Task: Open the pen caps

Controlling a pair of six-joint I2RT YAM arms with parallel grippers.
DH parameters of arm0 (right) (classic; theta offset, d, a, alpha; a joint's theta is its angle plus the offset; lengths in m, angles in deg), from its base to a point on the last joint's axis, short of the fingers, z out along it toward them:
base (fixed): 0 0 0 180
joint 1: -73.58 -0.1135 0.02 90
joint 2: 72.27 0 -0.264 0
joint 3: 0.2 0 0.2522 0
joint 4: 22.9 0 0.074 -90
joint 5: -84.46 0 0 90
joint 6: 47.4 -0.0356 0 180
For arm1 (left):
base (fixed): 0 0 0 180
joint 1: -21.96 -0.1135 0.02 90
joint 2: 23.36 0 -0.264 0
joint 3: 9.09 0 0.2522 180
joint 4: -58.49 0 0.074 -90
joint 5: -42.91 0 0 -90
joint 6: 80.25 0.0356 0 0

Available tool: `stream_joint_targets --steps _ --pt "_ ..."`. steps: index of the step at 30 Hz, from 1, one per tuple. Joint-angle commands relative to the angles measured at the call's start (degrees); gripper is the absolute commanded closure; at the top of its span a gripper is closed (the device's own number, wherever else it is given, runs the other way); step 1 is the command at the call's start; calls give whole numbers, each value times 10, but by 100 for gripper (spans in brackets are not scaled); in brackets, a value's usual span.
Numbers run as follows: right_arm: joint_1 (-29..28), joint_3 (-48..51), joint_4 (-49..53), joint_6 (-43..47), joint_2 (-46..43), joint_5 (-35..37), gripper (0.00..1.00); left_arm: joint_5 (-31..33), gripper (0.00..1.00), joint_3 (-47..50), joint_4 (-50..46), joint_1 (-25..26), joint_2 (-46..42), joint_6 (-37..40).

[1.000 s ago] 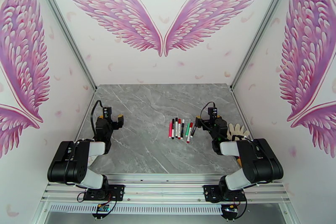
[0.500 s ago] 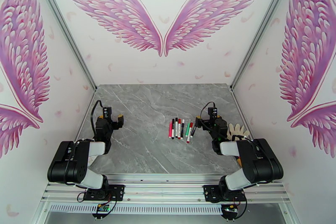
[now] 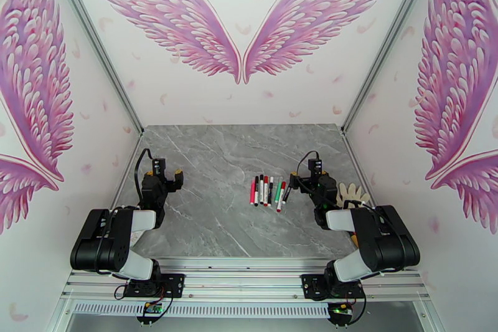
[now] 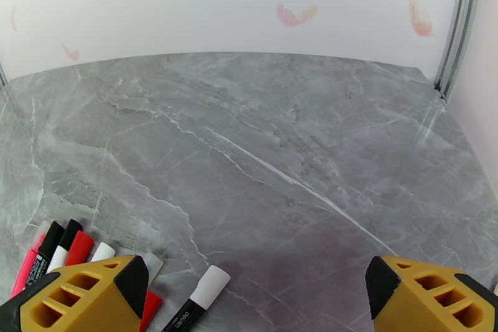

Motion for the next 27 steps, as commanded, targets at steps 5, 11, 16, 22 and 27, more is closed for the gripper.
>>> stream_joint_targets --steps 5,11,16,22,27 --pt "-1 -13 6 7 6 1 1 1 1 -12 -12 1 3 1" --pt "-1 -14 6 6 6 0 1 1 1 -12 -12 0 3 0" --pt "-1 -13 6 7 5 1 1 -2 1 -12 -12 -1 3 0" --pt "0 0 -17 -2 4 18 1 -3 1 -5 -1 0 1 2" --pt "2 15 -45 -1 3 10 1 0 1 7 17 1 -3 2"
